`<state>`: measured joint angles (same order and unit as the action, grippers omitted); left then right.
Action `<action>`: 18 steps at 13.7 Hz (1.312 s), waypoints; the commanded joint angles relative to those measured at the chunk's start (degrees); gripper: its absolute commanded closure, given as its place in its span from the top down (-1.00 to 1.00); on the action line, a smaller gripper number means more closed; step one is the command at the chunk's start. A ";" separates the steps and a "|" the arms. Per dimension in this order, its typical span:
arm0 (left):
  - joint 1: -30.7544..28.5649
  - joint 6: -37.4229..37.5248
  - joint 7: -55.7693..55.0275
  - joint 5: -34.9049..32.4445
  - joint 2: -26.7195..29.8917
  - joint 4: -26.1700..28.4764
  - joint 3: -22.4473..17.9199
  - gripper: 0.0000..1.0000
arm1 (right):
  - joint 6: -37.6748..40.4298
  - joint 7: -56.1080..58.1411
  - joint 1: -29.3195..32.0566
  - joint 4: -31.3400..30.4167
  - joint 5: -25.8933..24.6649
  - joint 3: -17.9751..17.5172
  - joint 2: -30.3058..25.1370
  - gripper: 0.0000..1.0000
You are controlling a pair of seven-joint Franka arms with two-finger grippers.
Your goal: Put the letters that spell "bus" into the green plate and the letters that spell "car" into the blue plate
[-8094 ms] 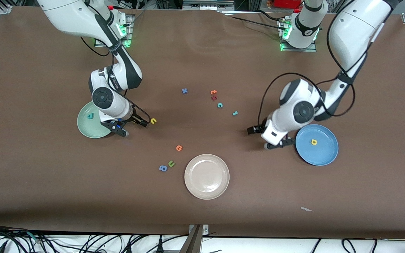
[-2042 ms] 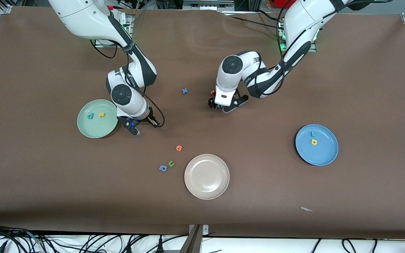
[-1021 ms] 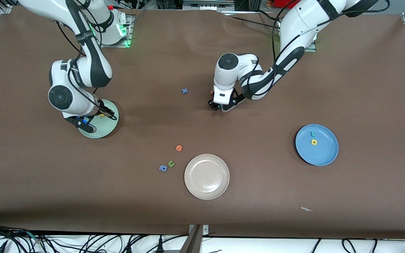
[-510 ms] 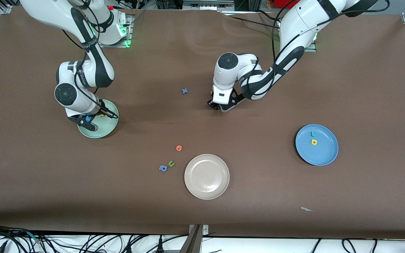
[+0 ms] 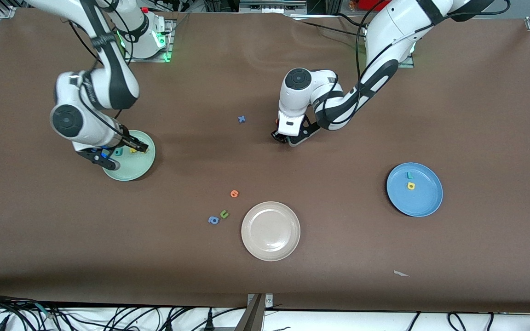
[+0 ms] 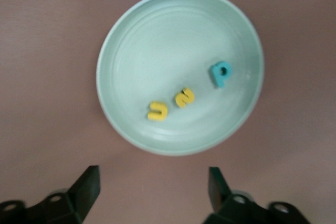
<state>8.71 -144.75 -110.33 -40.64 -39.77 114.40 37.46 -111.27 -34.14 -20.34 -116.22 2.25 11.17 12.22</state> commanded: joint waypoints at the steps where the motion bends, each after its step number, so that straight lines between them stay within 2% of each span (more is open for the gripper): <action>1: -2.37 4.46 2.21 -1.03 -0.31 -3.37 -0.45 -0.54 | 14.11 0.56 0.04 11.94 -0.23 0.08 -0.44 0.99; 4: -8.95 8.67 12.54 2.47 -0.22 -7.51 -0.28 -0.54 | 22.57 4.67 0.12 22.50 -0.23 0.78 -0.44 1.00; 7: -14.32 20.95 33.96 10.81 -0.13 -15.05 -0.36 -0.54 | 23.47 18.18 0.13 30.15 0.47 4.47 -0.35 1.00; 8: -15.64 25.09 42.22 10.93 -0.22 -17.00 -0.71 -0.53 | 23.55 21.62 0.13 31.66 0.47 5.61 -0.18 1.00; 11: -22.48 30.30 62.36 10.67 -0.05 -19.30 -1.33 -0.53 | 23.29 24.38 0.21 33.34 0.47 7.81 0.00 1.00; 13: -26.97 31.10 76.16 10.49 -0.39 -19.21 -1.68 -0.53 | 23.47 25.52 0.13 33.34 0.47 7.82 -0.61 1.00; 17: -28.48 30.76 93.69 10.84 -0.66 -19.91 -8.88 -0.51 | 23.56 25.52 0.13 33.34 -0.05 7.64 -1.84 1.00; 18: -28.48 30.67 94.94 10.67 -0.75 -20.09 -9.59 0.12 | 23.29 25.79 0.13 33.34 -0.06 7.82 -2.02 1.00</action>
<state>-20.68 -114.73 -20.17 -31.37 -40.37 95.58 29.13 -89.15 -9.85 -20.33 -84.07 2.28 18.80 10.72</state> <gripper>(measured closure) 0.714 0.000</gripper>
